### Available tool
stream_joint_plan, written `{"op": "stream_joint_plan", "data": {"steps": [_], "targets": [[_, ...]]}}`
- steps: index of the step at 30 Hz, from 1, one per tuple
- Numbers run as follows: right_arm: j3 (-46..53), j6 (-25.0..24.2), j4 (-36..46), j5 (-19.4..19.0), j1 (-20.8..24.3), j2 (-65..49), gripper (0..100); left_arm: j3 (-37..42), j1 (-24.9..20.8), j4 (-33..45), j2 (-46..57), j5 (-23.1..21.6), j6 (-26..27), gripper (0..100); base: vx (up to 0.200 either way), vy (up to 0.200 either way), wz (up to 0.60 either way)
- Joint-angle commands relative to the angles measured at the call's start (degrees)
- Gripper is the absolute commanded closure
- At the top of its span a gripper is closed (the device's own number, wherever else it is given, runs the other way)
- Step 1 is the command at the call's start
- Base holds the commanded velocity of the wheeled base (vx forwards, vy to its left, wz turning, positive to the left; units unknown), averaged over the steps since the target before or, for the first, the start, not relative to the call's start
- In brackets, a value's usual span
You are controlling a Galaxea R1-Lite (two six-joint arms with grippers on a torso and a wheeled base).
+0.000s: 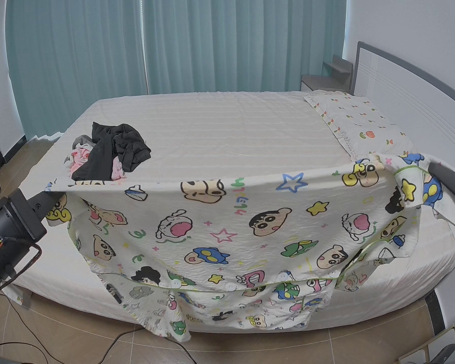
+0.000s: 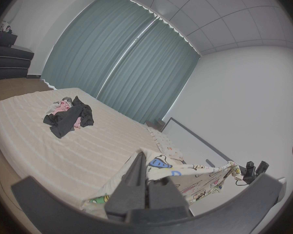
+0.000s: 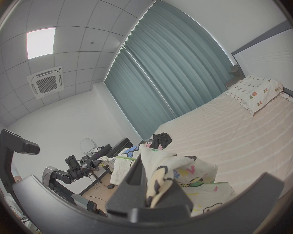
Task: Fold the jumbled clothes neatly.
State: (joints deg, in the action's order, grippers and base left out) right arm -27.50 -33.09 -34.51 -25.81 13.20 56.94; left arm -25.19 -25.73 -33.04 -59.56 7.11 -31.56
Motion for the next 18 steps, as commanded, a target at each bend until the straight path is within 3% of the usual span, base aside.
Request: {"op": "stream_joint_plan", "data": {"steps": [1,10,18], "targets": [[0.96,1.27,-0.03,-0.03,-0.9,3.44,100,-0.04,1.04,-1.42,-5.83,0.01,-0.17,100,0.0,0.0,0.0],[0.26,1.27,-0.64,-0.03,-1.69,5.02,100,-0.74,2.18,-3.79,-11.01,-0.25,-0.25,100,0.0,0.0,0.0],[0.7,1.01,-7.85,-0.21,-3.89,10.47,100,-1.45,4.03,-8.27,-14.62,-0.43,0.01,100,0.0,0.0,0.0]]}}
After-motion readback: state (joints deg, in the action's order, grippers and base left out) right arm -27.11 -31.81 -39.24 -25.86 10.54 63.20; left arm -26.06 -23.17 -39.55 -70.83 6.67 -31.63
